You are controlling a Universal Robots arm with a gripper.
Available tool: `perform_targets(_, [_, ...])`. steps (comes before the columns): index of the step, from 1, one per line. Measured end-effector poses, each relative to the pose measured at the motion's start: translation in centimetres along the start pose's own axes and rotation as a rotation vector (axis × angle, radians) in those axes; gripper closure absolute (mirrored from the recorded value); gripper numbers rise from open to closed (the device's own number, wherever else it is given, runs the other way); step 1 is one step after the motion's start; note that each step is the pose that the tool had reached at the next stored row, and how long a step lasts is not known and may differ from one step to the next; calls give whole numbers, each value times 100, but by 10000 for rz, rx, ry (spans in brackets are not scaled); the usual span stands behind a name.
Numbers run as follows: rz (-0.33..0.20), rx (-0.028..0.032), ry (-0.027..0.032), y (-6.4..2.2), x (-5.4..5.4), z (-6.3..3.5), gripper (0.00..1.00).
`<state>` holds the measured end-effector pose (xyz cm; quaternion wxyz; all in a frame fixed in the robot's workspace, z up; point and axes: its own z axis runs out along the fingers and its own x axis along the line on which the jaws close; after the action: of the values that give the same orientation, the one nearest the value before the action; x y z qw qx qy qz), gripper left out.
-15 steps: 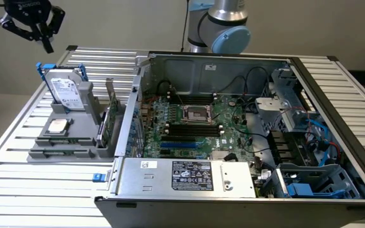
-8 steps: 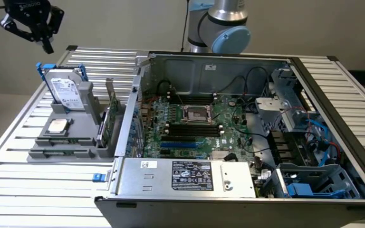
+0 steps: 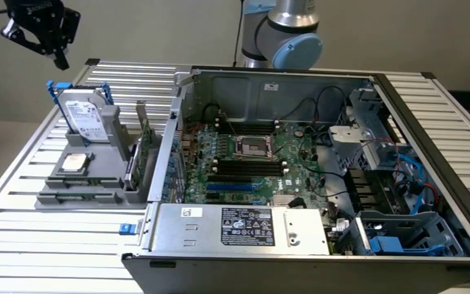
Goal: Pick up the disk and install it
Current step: 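Pick up the disk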
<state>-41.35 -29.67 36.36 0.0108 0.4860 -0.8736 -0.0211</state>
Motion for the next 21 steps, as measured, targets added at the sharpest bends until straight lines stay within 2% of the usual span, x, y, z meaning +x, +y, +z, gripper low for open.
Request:
perform_targets(14, [-2542,-3,122,0,0,11,89])
perform_targets(21, [-3804,4,201,-1,0,11,89])
